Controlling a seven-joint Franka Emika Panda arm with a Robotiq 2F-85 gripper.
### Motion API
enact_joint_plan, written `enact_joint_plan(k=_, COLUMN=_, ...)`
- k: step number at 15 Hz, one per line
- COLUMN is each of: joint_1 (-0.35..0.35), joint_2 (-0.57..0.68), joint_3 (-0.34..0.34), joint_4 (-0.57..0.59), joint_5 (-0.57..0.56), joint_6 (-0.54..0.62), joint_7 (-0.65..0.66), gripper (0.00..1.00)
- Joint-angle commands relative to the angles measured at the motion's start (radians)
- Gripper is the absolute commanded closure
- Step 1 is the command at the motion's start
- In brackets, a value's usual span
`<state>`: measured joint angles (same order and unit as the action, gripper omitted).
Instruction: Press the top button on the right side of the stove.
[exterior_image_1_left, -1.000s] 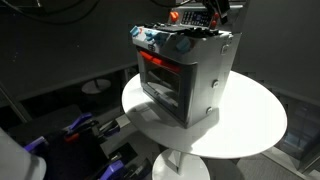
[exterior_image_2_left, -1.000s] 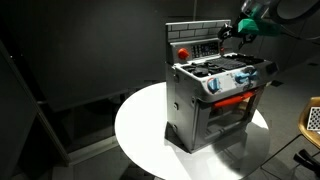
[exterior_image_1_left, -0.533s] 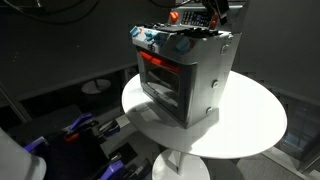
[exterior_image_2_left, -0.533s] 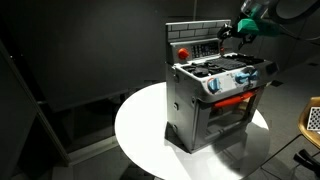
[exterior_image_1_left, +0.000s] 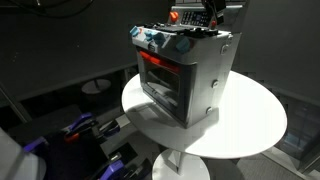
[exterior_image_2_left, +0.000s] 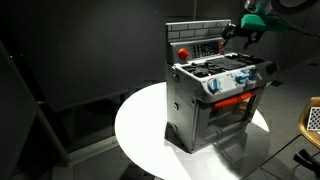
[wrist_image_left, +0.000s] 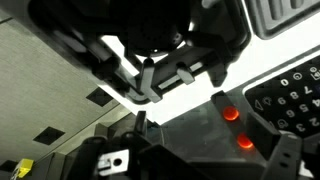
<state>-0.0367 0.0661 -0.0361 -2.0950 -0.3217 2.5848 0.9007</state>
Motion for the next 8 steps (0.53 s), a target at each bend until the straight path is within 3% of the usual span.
enact_joint_plan(k=1, joint_1=0.008, joint_2=-0.02, joint_3=-0.013, joint_4=0.009, joint_5=0.013, joint_6=-0.017, joint_7=-0.021, gripper=0.0)
enact_joint_plan(k=8, joint_1=0.005, joint_2=-0.002, joint_3=-0.02, joint_4=0.026, joint_5=-0.001, joint_6=-0.006, joint_7=-0.008, gripper=0.0)
